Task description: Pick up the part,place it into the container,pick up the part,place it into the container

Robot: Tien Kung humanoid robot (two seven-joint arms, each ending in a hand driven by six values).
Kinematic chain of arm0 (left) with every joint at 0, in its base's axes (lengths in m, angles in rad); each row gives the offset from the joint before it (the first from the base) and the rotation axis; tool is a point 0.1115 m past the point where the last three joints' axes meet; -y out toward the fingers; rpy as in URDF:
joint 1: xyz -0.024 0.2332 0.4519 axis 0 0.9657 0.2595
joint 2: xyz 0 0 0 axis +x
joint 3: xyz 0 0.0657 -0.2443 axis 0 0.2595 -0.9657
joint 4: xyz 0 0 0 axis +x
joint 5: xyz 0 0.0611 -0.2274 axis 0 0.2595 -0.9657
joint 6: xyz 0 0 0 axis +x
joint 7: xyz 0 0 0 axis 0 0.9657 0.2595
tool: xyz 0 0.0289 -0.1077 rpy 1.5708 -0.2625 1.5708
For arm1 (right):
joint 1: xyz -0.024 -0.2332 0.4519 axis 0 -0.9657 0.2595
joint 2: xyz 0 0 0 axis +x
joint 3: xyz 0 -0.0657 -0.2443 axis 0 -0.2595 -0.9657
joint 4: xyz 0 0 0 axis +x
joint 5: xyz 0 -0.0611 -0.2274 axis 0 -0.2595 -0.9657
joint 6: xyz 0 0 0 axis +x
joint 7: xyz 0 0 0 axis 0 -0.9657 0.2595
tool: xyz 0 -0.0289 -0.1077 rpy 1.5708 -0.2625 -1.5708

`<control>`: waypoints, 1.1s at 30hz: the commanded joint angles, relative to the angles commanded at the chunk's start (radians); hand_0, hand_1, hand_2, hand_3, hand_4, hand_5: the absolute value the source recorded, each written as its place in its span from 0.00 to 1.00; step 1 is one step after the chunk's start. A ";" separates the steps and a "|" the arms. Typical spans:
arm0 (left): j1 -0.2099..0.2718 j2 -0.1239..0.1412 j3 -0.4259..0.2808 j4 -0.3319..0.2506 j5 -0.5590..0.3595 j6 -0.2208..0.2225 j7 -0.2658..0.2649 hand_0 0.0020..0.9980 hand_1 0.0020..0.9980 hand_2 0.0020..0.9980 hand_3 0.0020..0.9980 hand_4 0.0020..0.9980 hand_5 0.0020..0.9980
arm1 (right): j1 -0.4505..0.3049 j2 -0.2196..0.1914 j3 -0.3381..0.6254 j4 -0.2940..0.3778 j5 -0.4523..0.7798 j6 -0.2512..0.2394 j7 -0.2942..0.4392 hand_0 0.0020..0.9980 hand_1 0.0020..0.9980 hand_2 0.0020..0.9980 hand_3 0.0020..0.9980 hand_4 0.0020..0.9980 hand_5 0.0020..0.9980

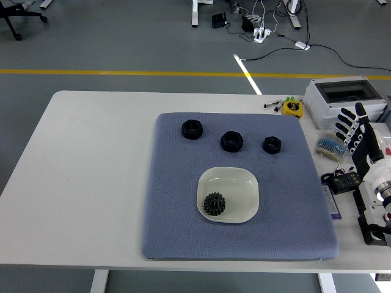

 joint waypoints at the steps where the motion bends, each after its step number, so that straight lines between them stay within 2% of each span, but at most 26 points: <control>1: 0.000 0.000 0.000 0.000 0.001 0.000 0.000 0.70 0.65 0.67 0.58 0.67 0.63 | -0.005 0.006 0.007 -0.002 -0.003 0.002 0.001 0.91 0.87 0.86 0.85 1.00 0.98; 5: 0.001 0.001 -0.001 0.000 0.002 -0.001 0.001 0.70 0.65 0.67 0.58 0.67 0.63 | -0.019 0.038 0.036 -0.018 -0.017 0.001 0.016 0.88 0.85 0.85 0.84 1.00 0.98; 11: 0.002 0.002 0.000 0.000 0.002 -0.002 0.000 0.70 0.65 0.67 0.58 0.67 0.63 | -0.025 0.057 0.051 -0.024 -0.029 0.009 0.027 0.87 0.84 0.85 0.84 1.00 0.98; 24: 0.001 0.002 -0.001 0.000 0.005 -0.003 0.000 0.70 0.65 0.67 0.58 0.67 0.63 | -0.026 0.060 0.060 -0.047 -0.030 0.048 0.021 0.84 0.82 0.83 0.83 1.00 0.97; 33: 0.001 0.002 0.002 -0.001 0.000 -0.001 -0.001 0.70 0.65 0.67 0.58 0.67 0.63 | -0.028 0.060 0.065 -0.052 -0.025 0.049 0.023 0.83 0.81 0.82 0.82 1.00 0.97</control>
